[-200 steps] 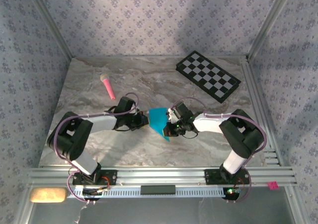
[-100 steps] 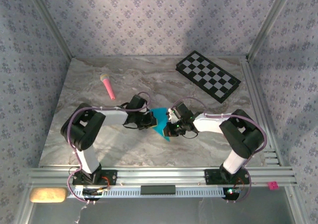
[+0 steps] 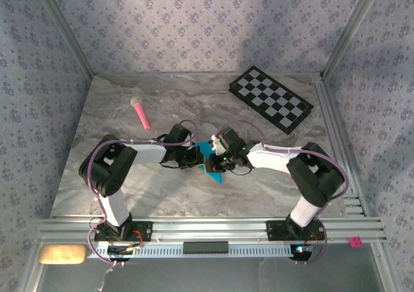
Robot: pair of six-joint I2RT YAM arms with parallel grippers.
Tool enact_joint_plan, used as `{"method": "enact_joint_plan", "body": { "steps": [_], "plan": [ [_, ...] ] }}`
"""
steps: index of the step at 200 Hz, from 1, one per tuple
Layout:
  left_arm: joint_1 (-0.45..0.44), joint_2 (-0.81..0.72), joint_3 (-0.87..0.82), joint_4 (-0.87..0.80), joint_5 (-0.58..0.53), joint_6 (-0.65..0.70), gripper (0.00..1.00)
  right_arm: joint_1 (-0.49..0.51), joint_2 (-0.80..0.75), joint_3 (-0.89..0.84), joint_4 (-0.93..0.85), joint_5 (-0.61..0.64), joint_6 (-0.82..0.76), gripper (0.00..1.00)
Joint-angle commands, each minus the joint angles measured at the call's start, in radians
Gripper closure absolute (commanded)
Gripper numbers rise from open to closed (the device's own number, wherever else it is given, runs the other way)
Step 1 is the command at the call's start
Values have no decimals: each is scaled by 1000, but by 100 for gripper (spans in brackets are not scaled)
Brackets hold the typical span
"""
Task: Fold a paper plane with a square sheet of paper (pick it up from the middle)
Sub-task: Third fold the triangle at the center of the table.
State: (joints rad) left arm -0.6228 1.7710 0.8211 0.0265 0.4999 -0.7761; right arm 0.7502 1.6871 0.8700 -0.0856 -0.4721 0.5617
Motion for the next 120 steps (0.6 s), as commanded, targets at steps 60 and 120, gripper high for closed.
{"method": "enact_joint_plan", "body": {
  "steps": [60, 120],
  "plan": [
    [-6, 54, -24, -94, -66, 46, 96, 3, 76, -51, -1, 15, 17, 90],
    [-3, 79, -19, -116, -81, 74, 98, -18, -8, -149, 26, -6, 17, 89]
  ]
}}
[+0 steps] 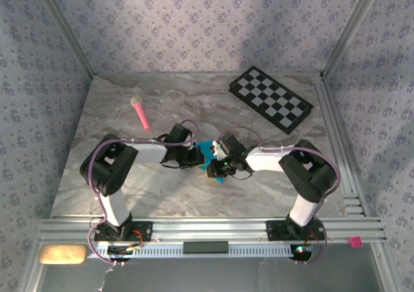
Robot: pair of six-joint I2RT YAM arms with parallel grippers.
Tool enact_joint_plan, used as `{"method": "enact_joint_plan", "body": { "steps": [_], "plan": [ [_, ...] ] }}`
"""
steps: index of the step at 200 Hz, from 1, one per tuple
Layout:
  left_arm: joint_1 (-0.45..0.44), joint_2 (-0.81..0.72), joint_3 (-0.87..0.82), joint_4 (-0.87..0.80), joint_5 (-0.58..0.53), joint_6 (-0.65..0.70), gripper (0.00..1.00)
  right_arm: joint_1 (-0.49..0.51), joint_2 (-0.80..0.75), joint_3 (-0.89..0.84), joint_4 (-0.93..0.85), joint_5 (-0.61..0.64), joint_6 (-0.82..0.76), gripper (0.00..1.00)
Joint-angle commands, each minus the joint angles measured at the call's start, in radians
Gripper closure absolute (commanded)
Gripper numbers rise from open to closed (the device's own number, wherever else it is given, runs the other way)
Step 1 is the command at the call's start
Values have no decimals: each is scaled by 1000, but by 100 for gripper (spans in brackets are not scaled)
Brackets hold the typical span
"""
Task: Fold a paper plane with a square sheet of paper (pick it up from the middle)
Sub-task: Third fold the triangle at the center of the table.
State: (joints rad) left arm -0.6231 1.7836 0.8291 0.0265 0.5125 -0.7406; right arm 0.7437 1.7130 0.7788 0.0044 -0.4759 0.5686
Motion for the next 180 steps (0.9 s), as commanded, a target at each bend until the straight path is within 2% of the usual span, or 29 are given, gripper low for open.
{"method": "enact_joint_plan", "body": {
  "steps": [1, 54, 131, 180],
  "plan": [
    [-3, 66, -27, -117, -94, 38, 98, -13, -35, -58, -62, -1, 10, 89],
    [-4, 68, -28, -118, -94, 37, 98, -36, -116, -144, -64, -24, -15, 87],
    [-3, 65, -18, -123, -80, 32, 99, -53, -227, -284, -74, 6, -13, 87],
    [-4, 46, -12, -138, -70, 29, 98, -55, -344, -267, -136, 52, 0, 87]
  ]
}}
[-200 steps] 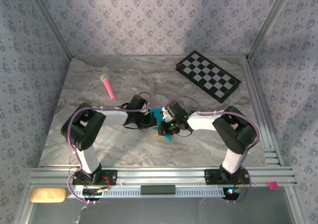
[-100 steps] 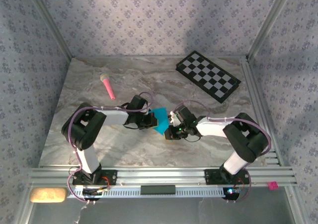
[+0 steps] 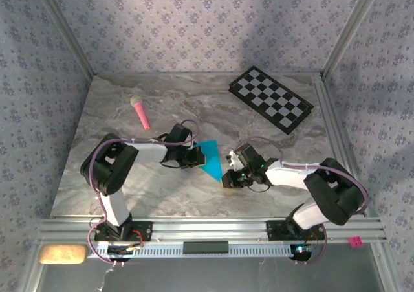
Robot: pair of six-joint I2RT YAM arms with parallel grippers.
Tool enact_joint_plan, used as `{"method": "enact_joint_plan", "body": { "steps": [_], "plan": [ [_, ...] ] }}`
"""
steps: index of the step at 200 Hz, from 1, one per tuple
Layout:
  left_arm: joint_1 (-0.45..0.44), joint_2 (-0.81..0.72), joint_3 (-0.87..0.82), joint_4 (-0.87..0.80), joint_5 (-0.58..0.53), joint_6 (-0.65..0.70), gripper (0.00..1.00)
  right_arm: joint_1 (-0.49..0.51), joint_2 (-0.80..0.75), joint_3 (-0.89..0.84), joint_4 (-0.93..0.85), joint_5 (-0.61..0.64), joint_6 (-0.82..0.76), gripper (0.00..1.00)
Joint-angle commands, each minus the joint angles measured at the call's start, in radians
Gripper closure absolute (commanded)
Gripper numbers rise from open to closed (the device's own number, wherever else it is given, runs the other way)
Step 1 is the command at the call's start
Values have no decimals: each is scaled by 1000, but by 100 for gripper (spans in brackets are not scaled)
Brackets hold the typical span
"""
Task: Fold a paper plane with a square sheet of paper (pick it up from the middle)
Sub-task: Third fold the triangle at the center of the table.
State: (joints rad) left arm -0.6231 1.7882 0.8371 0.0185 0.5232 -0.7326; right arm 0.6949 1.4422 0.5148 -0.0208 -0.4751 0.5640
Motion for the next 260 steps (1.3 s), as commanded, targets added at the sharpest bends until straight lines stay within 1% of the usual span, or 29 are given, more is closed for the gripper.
{"method": "enact_joint_plan", "body": {
  "steps": [1, 21, 42, 48, 61, 82, 99, 121, 133, 144, 175, 226, 232, 243, 260],
  "plan": [
    [-4, 41, -20, -130, -80, 20, 98, -6, -78, -1, -113, 54, 6, 87],
    [-7, 19, -31, -122, -66, -9, 98, -10, -128, 38, -160, 128, 14, 85],
    [-15, -11, -49, -113, -62, -76, 97, -9, -119, 92, -233, 273, 25, 82],
    [-20, -23, -60, -99, -64, -106, 97, -8, -109, 101, -233, 284, 27, 80],
    [-29, -55, -88, -68, -76, -177, 96, -4, -82, 127, -217, 284, 31, 72],
    [-55, -127, -121, -8, -93, -251, 94, 10, -48, 166, -190, 291, 49, 66],
    [-64, -206, -116, -37, -144, -238, 88, 21, -14, 198, -183, 294, 48, 63],
    [-59, -297, -87, -150, -239, -172, 75, 36, 31, 233, -168, 286, 51, 62],
    [-45, -326, -79, -193, -256, -142, 69, 41, 55, 253, -161, 283, 53, 61],
    [-19, -334, -78, -210, -243, -126, 65, 42, 78, 268, -149, 268, 54, 61],
    [61, -325, -104, -179, -131, -116, 64, 43, 132, 303, -121, 237, 51, 63],
    [109, -298, -124, -129, -32, -123, 62, 35, 194, 334, -104, 183, 38, 66],
    [114, -287, -122, -125, -19, -124, 62, 35, 197, 334, -98, 178, 38, 68],
    [122, -269, -116, -122, 3, -125, 62, 33, 197, 331, -90, 167, 39, 75],
    [127, -246, -112, -114, 25, -127, 62, 30, 188, 322, -81, 159, 39, 81]
  ]
}}
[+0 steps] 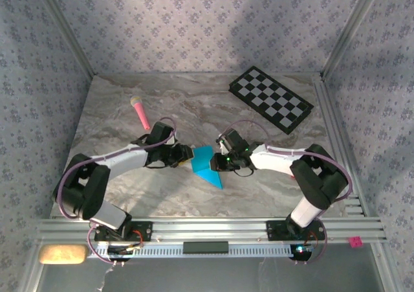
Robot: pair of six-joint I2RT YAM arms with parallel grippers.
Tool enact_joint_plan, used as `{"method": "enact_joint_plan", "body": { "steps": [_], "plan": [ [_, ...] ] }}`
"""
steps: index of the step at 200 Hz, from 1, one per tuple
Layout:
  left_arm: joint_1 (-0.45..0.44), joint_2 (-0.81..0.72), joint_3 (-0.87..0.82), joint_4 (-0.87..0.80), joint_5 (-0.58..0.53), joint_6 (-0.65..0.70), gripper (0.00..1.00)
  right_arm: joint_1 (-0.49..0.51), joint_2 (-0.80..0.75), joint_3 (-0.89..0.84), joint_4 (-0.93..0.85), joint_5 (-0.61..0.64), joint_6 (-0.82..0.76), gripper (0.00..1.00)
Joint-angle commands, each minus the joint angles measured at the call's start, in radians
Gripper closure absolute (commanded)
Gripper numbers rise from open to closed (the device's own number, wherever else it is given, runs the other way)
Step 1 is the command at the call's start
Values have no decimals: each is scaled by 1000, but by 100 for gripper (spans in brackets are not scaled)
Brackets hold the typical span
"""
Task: Fold a paper plane with a square sheet of paper (pick it up from the middle)
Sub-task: Third fold the triangle at the center of the table, then fourth fold the wing at the center of the table.
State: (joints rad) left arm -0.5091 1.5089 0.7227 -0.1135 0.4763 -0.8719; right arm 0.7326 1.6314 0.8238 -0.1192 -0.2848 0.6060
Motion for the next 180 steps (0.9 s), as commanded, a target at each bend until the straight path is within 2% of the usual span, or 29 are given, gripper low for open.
{"method": "enact_joint_plan", "body": {
  "steps": [1, 26, 57, 100, 180],
  "plan": [
    [13, 34, 2, 18, 73, 13, 62, -7, -3, 13, 18, -31, -3, 81],
    [17, 55, 5, 26, 92, 10, 62, -21, -32, -11, 26, -41, -5, 89],
    [18, 75, 15, 40, 117, 0, 59, -44, -77, -65, 96, -95, 7, 92],
    [21, 99, 22, 78, 151, -26, 55, -66, -111, -108, 143, -134, 15, 93],
    [21, 149, 40, 118, 186, -47, 55, -79, -122, -145, 179, -151, 15, 94]
  ]
}}
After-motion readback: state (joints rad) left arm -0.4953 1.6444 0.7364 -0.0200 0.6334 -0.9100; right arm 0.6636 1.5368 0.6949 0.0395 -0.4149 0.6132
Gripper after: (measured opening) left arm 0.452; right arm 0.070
